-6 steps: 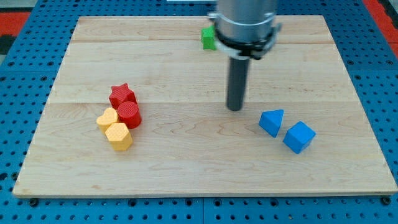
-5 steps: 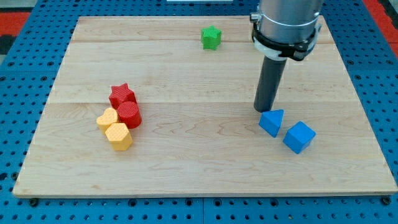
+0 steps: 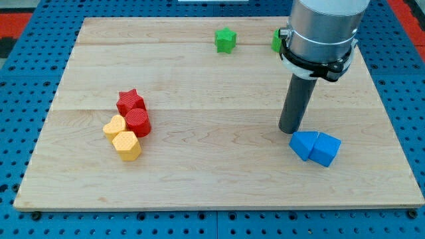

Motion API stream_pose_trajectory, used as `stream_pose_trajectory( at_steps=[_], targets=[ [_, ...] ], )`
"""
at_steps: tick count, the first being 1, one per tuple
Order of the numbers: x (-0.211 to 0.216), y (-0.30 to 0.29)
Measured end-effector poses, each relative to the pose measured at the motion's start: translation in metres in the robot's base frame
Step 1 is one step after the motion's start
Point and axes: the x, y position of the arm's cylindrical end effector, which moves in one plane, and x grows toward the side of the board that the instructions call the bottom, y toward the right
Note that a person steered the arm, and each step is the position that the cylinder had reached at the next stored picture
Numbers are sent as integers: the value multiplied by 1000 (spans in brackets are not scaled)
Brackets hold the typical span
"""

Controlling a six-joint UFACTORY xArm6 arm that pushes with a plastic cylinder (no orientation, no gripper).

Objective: Move your arm towards the top left side of the board

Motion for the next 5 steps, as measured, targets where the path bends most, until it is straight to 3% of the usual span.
stream_pose_trajectory(
  at_steps=[5],
  targets=[
    [4, -51]
  ],
)
